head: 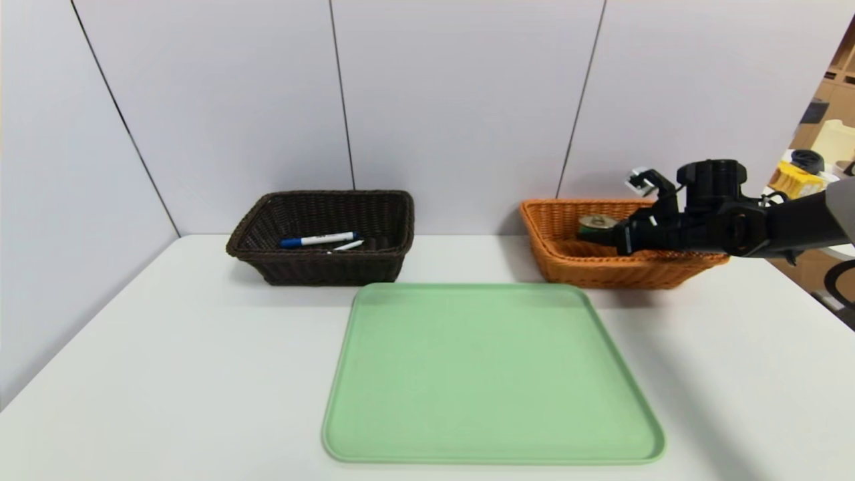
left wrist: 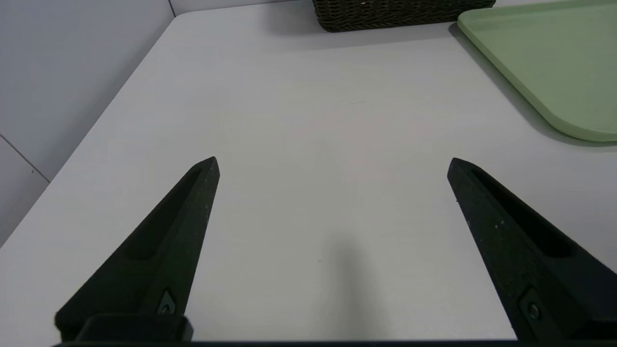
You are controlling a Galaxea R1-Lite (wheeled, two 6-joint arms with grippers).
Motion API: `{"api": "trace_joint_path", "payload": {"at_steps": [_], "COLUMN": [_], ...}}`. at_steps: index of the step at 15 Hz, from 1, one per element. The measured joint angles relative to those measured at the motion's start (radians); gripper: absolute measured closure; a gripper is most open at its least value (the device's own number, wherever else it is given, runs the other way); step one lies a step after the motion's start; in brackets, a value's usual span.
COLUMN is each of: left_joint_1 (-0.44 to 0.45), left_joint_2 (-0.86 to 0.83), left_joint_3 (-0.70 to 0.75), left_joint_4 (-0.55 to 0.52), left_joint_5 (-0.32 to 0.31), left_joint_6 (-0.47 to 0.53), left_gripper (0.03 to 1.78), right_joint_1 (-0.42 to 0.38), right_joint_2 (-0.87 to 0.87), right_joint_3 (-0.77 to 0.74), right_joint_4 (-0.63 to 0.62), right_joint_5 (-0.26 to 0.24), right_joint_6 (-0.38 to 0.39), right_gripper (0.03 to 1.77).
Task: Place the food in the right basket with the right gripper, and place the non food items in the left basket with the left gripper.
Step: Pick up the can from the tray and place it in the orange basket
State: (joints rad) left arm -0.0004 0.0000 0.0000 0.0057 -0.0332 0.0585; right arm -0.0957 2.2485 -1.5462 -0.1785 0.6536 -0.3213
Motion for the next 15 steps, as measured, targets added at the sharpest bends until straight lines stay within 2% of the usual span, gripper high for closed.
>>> {"api": "trace_joint_path", "payload": {"at_steps": [15], "left_joint_1": [0.0], "left_joint_2": [0.0], "left_joint_3": [0.0], "left_joint_4": [0.0], "left_joint_5": [0.0], "left_joint_6": [-0.001], "left_gripper": [0.12], "right_joint_1": [0.033], "right_joint_2": [-0.014], "right_joint_3": [0.0], "right_joint_4": [0.004], "right_joint_5": [0.001], "right_joint_6": [0.004], "right_gripper": [0.81]}}
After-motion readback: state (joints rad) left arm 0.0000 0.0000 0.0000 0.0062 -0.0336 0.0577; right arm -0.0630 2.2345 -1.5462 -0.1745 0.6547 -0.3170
